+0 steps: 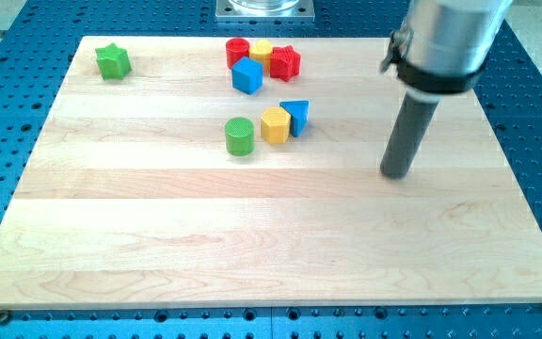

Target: Make a group with green blocks and hexagon

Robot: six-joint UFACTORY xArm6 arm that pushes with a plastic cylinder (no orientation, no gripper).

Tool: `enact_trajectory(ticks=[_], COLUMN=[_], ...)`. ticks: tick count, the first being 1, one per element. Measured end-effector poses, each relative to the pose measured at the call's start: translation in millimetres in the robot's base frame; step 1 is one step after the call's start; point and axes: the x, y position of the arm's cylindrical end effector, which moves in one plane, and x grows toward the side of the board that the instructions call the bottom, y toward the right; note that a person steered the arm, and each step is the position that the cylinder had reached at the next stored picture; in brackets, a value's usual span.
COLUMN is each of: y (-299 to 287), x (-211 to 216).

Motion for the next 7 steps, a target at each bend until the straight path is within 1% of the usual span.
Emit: enact_trajectory(ticks=[1, 2, 3, 4, 5, 6, 7], y=[-35, -107, -226, -214, -157, -187, -249], x=[-54, -59, -30, -20, -6, 56, 2])
